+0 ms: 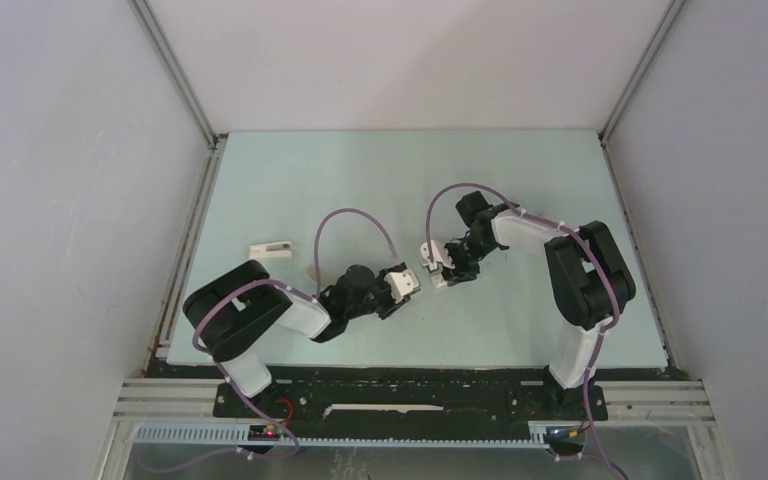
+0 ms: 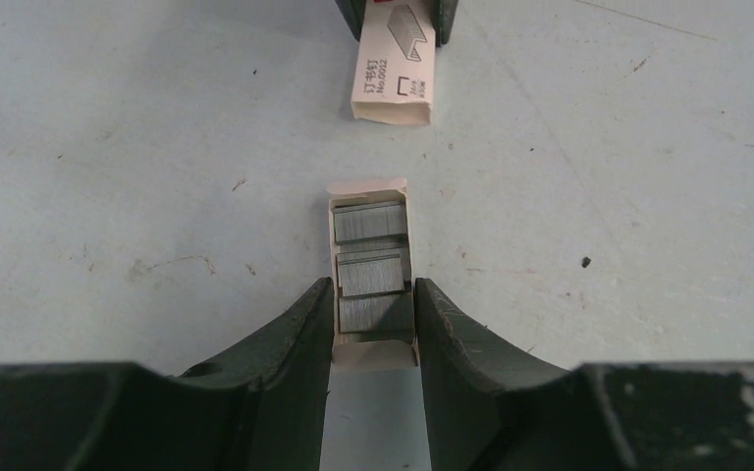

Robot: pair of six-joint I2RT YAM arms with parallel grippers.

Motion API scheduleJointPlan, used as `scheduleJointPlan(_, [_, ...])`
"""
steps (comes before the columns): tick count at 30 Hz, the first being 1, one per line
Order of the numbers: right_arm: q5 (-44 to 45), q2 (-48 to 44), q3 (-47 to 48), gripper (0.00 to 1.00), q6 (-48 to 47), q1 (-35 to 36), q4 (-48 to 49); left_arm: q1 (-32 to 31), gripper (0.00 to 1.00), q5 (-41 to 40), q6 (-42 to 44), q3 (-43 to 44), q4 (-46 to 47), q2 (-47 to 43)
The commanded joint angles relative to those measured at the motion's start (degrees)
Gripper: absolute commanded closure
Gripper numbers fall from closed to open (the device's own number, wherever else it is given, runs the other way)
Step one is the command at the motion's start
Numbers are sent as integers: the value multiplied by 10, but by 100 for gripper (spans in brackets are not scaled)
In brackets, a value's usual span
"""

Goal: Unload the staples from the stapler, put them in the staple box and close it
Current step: Close the staple box at the center of the board.

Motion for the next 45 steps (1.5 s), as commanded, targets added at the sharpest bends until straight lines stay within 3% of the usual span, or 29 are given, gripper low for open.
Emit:
scheduleJointPlan(1, [2, -23, -12, 58, -11, 10, -32, -9, 59, 3, -8, 32, 8, 21])
scheduleJointPlan(45, [15, -31, -22, 62, 58, 29, -7, -35, 60, -15, -74, 61, 80, 62])
